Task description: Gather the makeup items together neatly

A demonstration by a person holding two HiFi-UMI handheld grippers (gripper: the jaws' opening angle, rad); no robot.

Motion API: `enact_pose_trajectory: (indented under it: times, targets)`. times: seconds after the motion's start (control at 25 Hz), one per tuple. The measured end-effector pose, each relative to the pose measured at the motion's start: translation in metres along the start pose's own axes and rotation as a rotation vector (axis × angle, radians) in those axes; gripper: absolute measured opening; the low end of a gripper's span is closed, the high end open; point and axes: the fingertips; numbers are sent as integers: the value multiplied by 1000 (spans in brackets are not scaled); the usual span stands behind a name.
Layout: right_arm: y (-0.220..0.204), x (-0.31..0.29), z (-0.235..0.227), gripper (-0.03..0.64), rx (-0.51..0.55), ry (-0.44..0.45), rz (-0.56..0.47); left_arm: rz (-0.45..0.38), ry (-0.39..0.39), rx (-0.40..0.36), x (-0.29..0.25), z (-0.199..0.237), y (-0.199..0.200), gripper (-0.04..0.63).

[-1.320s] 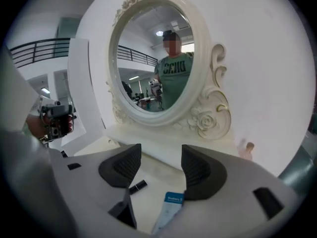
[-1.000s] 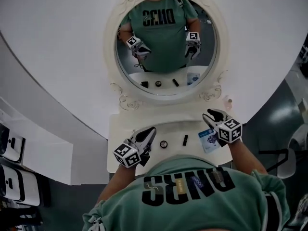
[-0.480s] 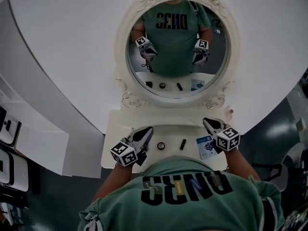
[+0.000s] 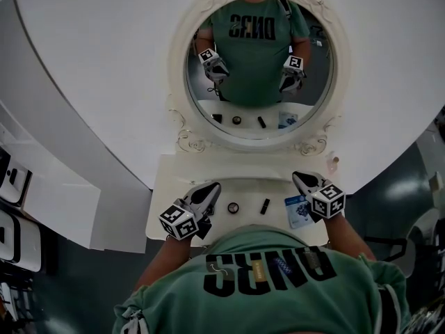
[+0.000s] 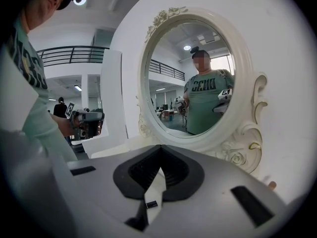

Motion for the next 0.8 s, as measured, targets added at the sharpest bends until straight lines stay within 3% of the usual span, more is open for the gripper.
enact_pose_trajectory:
  times: [0.8]
  targets:
    - [-8,1,0,-6,1,17,23,15,-8,-3,-3,-2,-2,9]
Point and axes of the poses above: the fingertips, and each gripper's own axes: x backward along the fingers, z to its left, y out of its top, and after that the axes turned 7 degrees about y, right-handed
